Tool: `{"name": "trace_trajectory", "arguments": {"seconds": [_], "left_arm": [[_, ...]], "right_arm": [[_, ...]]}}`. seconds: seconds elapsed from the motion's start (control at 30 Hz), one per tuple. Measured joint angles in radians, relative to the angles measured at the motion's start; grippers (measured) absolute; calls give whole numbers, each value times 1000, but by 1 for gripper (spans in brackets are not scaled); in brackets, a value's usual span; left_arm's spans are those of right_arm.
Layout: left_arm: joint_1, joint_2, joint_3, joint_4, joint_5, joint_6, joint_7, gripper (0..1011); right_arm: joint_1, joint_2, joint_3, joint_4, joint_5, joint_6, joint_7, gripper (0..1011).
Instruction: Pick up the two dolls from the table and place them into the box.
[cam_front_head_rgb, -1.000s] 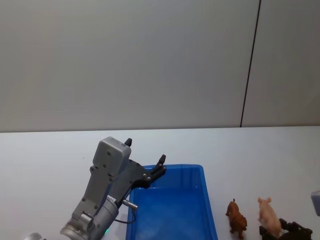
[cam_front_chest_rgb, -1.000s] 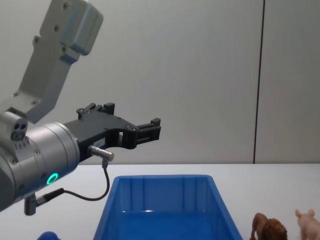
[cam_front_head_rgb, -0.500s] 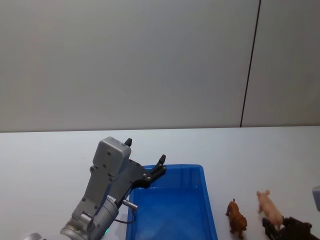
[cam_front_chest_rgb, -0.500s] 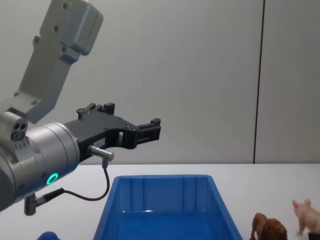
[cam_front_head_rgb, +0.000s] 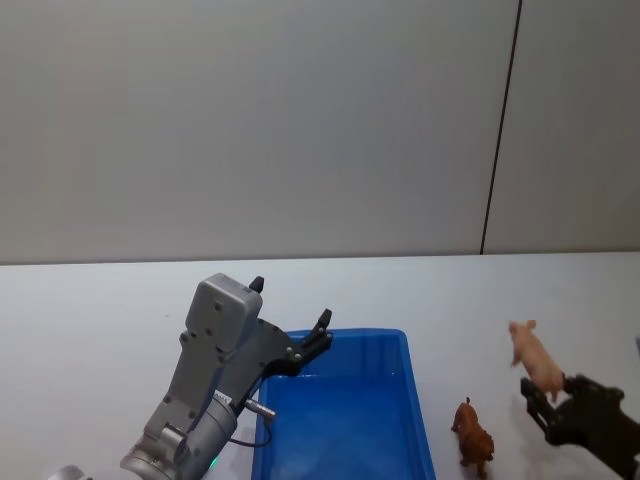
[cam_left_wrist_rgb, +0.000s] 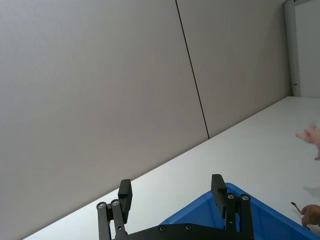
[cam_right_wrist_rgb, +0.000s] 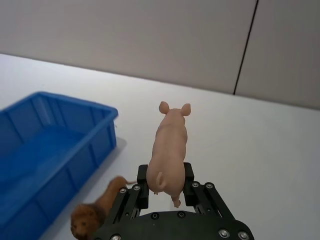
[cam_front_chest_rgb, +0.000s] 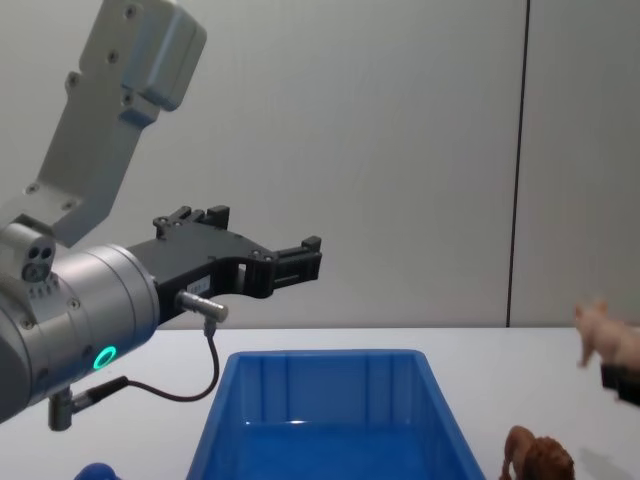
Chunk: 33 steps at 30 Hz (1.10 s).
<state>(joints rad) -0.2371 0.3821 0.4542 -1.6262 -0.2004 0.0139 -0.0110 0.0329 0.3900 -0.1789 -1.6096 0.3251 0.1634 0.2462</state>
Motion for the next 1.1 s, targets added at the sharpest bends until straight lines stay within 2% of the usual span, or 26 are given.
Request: {"name": "trace_trajectory", "arguments": {"seconds": [0.4, 0.63, 0.93, 1.1], "left_arm": [[0, 0, 0, 0, 0, 0, 0, 1001], [0, 0, 0, 0, 0, 0, 0, 1001], [0, 0, 0, 0, 0, 0, 0, 1001], [0, 0, 0, 0, 0, 0, 0, 1001]], "right_arm": [[77, -15, -8, -25, -12, 6, 116, 362], [133, -51, -38, -16, -25, 49, 199, 362], [173, -97, -85, 14, -48, 105, 259, 366], [184, -117, -109, 29, -63, 126, 283, 503]]}}
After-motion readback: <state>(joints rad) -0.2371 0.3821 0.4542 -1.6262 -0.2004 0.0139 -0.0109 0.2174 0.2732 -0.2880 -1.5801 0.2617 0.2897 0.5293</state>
